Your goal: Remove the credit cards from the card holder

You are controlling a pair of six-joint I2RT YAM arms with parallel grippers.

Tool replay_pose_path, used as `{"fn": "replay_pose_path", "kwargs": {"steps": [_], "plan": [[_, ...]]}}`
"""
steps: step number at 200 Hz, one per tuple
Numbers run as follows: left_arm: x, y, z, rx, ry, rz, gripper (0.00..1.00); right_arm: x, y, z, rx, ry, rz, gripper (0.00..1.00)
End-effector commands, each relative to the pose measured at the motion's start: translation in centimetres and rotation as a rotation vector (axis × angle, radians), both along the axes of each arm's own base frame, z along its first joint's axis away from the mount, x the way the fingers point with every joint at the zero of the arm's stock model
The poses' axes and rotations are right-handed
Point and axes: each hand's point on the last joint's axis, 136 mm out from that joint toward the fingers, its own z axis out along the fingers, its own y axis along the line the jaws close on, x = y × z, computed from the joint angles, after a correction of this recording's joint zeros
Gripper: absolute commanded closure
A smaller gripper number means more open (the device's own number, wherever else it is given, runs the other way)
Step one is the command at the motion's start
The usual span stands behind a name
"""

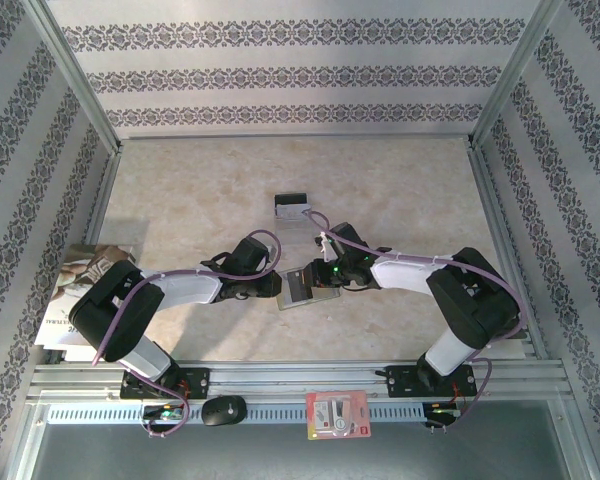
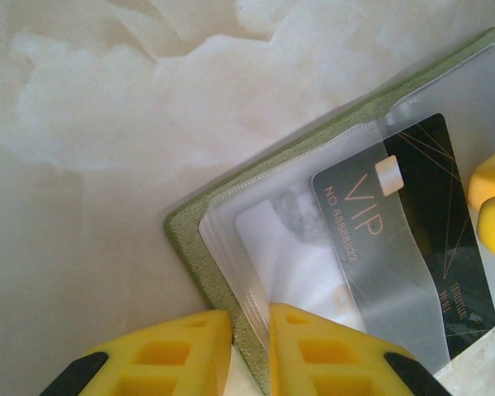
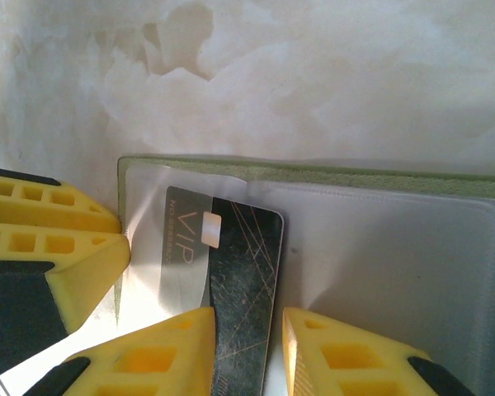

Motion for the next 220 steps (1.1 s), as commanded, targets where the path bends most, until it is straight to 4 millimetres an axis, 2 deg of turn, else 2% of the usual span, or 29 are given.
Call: {"fn": "replay_pose_path", "kwargs": {"steps": [1,44,76,108,145,171,203,220], "plan": [[-0.9,0.6,-3.6,0.056,0.061,-0.019,0.80,-0.4,0.6,-0.1,0.047,0.032,0.025,0.72],[-0.9,0.5,-3.6,0.054,0.065,-0.021,0.81,-0.9,0.8,-0.6,0.057,0.061,0.041,0.75],[-0.9,0.6,-3.5,0.060,0.061,-0.020,0.82,-0.5,-0.4,-0.7,0.018,0.029,0.003,0.91],[-0.9,0.8,-3.4,0.060,0.058,-0.017,0.82,0.0,-2.4,-0.1,-0.032,-0.032,-0.036,1.00],[-0.7,0.8,-3.2,0.052,0.053,-0.015,0.82,0.0,-4.0,0.7,-0.064,-0.083,-0.048,1.00],[-0.4,0.9,-2.6,0.044,0.042,-0.008,0.81,-0.1,-4.2,1.4,-0.051,-0.112,-0.036,1.00],[0.2,0.8,-1.0,0.014,0.006,0.002,0.72,0.1,-4.1,3.7,-0.023,-0.189,-0.010,1.00],[0.6,0.7,0.5,-0.006,-0.026,0.002,0.68,0.4,-4.0,5.3,-0.015,-0.237,0.009,1.00]]}}
